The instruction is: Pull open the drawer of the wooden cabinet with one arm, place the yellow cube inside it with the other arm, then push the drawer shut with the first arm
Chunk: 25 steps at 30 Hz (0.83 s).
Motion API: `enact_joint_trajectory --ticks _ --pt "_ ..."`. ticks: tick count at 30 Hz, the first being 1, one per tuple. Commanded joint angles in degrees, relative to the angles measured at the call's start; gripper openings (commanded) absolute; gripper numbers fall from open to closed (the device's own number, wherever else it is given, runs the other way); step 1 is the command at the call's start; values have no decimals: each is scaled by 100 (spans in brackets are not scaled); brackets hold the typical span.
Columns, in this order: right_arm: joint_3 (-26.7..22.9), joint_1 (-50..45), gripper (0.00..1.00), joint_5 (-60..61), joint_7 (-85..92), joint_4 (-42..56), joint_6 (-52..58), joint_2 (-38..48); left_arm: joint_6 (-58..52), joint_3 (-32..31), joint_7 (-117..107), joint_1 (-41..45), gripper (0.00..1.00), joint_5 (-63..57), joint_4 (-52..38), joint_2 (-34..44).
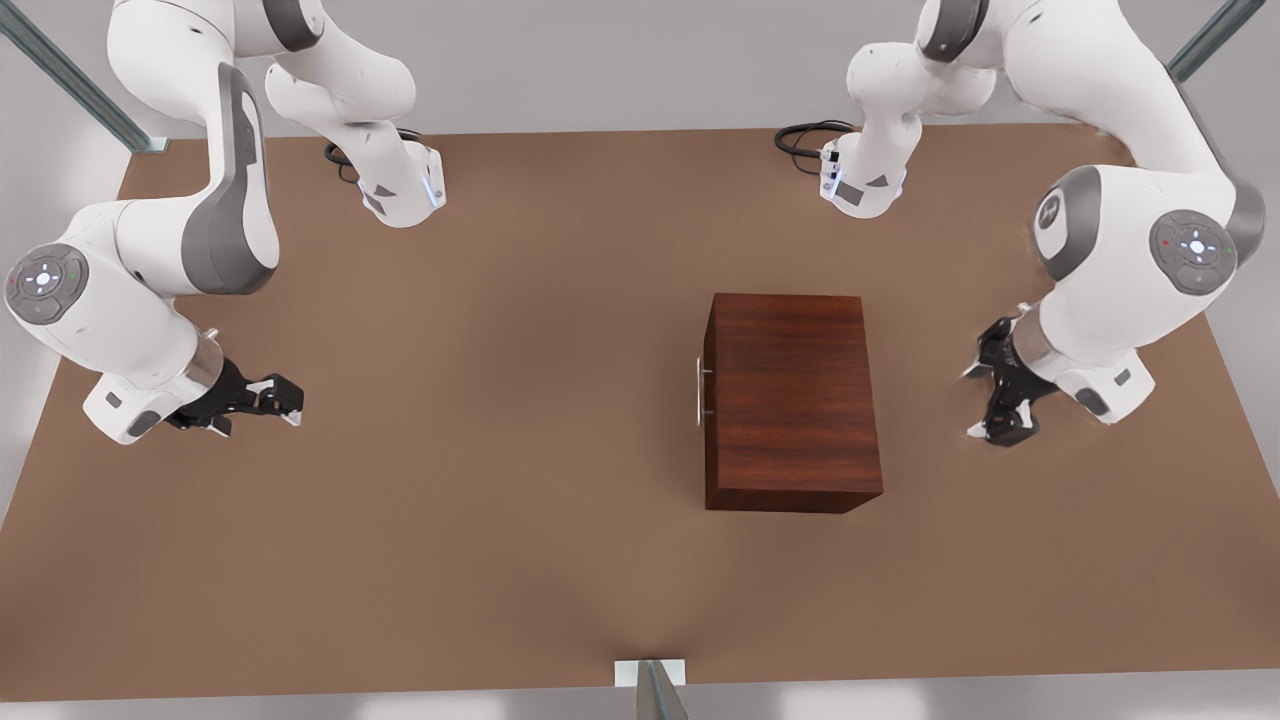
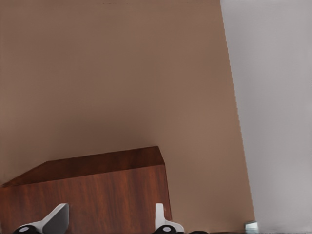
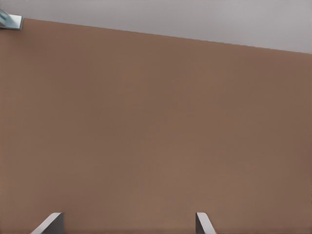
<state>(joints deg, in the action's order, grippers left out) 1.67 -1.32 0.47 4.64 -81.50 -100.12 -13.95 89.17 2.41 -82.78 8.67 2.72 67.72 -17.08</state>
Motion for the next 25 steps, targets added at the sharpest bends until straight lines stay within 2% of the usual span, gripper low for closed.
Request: enact_joint_trajectory --ticks 1,5,16,25 --pt "0 0 100 5 -218 3 19 -2 -831 -4 8392 -94 100 -105 74 372" --pt "35 -8 100 -12 -218 21 10 -11 -760 -118 8357 -85 100 -580 66 135" --pt "53 -52 100 -21 -218 21 54 -11 -971 -127 8357 47 100 -580 -14 38" --pt "44 -17 100 14 -218 3 54 -11 -479 -312 8313 135 100 -571 -75 47"
